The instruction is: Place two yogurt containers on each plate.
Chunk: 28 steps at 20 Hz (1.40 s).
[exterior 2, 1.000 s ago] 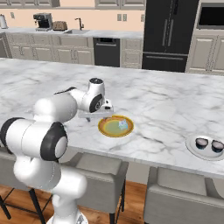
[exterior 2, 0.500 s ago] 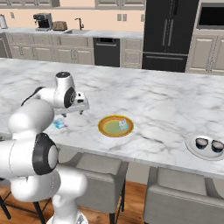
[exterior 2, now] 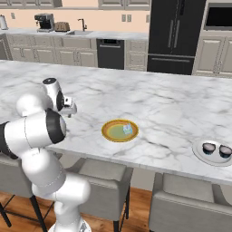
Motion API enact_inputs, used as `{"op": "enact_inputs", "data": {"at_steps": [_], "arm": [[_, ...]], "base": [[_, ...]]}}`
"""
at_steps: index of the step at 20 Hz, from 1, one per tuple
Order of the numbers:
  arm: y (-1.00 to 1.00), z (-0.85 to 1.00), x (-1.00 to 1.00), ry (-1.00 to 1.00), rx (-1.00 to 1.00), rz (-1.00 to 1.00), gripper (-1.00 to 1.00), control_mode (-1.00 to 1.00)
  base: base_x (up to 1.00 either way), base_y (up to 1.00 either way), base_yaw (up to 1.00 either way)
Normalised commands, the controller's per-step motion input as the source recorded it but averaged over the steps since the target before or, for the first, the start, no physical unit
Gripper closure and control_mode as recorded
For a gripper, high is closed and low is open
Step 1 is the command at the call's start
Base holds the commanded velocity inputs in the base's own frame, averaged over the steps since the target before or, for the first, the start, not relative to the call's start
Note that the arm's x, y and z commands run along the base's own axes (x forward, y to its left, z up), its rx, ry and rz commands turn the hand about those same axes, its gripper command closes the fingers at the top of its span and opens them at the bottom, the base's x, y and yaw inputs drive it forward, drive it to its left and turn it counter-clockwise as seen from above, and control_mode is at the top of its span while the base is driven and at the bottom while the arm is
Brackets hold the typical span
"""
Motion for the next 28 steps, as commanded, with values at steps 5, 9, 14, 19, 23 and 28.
{"op": "enact_inputs", "data": {"at_steps": [5, 9, 14, 19, 23, 28], "arm": [[0.31, -0.12, 0.21, 0.13, 0.0, -0.63, -1.0, -1.0], [-0.16, -0.09, -0.06, 0.19, 0.09, -0.35, -1.0, -1.0], [-0.17, -0.13, 0.09, 0.17, 0.19, -0.01, -1.0, -1.0], [0.11, -0.54, 0.04, 0.02, 0.09, 0.05, -1.0, -1.0], [0.3, -0.26, 0.29, -0.04, 0.06, 0.03, -1.0, -1.0], [0.09, -0.04, 0.18, -0.02, 0.0, 0.0, -1.0, -1.0]], "base": [[0.0, 0.0, 0.0], [0.0, 0.0, 0.0], [0.0, 0.0, 0.0], [0.0, 0.0, 0.0], [0.0, 0.0, 0.0], [0.0, 0.0, 0.0]]}}
